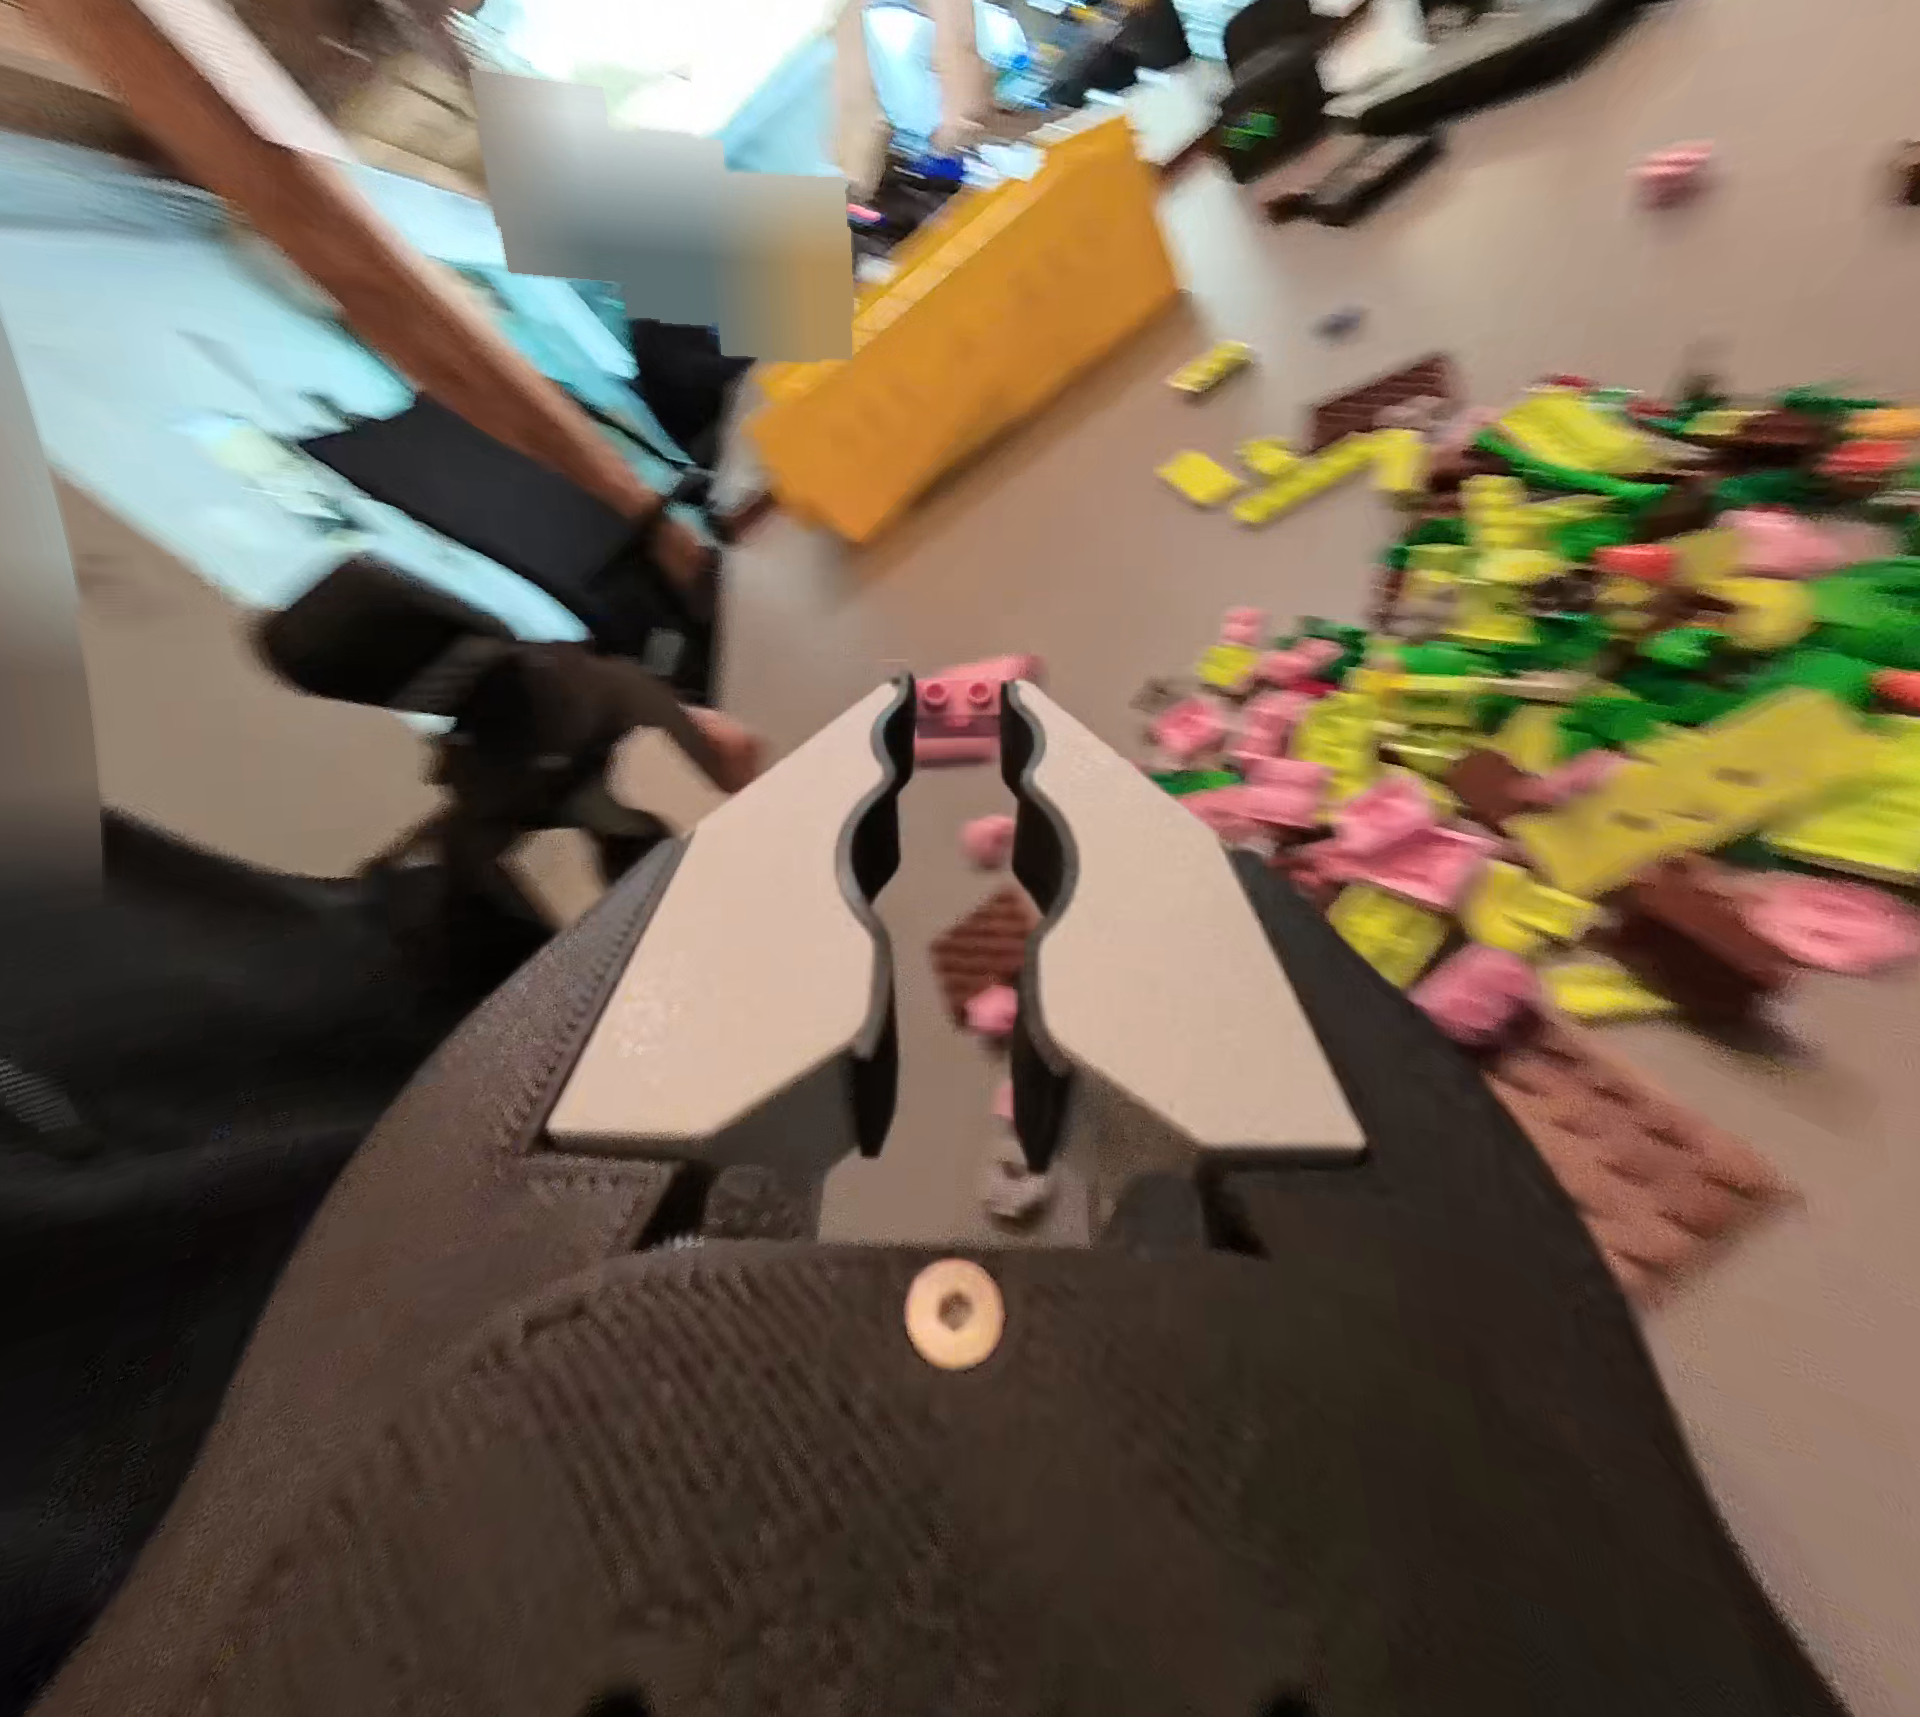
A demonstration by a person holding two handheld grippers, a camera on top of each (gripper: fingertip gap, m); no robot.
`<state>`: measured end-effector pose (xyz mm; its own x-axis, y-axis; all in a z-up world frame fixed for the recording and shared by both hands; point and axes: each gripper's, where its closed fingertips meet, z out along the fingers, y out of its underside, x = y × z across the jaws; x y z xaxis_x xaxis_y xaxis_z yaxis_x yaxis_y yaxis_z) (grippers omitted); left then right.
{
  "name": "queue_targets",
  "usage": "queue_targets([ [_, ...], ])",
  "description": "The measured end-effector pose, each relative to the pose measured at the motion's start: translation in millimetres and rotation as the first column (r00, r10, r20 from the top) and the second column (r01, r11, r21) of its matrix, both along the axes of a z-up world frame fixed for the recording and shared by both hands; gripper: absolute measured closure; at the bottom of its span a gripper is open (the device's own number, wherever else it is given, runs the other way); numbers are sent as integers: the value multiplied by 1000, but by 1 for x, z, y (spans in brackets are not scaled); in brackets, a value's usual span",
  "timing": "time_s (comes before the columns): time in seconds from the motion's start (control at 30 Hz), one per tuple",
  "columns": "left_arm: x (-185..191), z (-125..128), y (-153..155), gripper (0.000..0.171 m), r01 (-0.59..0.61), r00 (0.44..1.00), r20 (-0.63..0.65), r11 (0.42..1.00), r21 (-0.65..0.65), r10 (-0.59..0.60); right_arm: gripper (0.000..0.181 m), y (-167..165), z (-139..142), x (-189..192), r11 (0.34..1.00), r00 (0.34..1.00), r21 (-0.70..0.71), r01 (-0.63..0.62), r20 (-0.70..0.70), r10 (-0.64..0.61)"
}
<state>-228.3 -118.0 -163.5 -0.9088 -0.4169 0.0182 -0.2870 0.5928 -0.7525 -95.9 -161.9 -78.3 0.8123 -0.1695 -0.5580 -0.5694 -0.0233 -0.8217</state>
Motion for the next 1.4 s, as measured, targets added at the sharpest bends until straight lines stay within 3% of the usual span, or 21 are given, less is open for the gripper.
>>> queue_targets([
  [0.17,2,0,-1,151,-13,1000,-2,1000,1,13,169,-9,-36,44,924,974,-327,199,166,-152],
  [0.2,3,-1,-1,151,-19,1000,-2,1000,1,19,160,-9,-40,50,904,968,-361,227,185,-169],
  [0.27,0,-2,-2,147,-3,1000,9,1000,11,3,140,-11,-40,58,882,954,-383,275,220,-202],
  [0.37,-1,-1,-2,129,9,999,39,1000,21,-10,147,-14,-27,54,887,940,-347,306,259,-223],
  [0.47,-3,-1,1,120,22,999,34,1000,20,-23,145,-7,-14,23,925,949,-312,216,291,-124],
  [0.57,-6,3,6,123,41,999,35,999,0,-41,145,13,-14,-32,946,935,-324,30,345,88],
  [0.7,-4,10,8,146,38,999,32,998,-42,-36,146,36,-39,-113,856,816,-448,-258,372,441],
  [0.77,-5,10,8,153,41,999,31,998,-37,-40,148,41,-55,-126,805,763,-522,-283,386,518],
  [0.9,-4,9,9,153,35,999,31,999,-29,-34,150,48,-70,-125,773,777,-567,-287,334,533],
  [1.1,-8,8,18,142,46,999,22,999,-13,-46,161,44,-65,-83,809,826,-588,-18,447,344],
  [1.23,-13,16,26,147,72,997,24,997,-34,-71,160,44,-55,-97,837,842,-542,-73,416,343],
  [1.4,-8,11,33,157,43,998,41,999,16,-44,160,46,-59,-117,822,838,-559,-112,391,380],
])
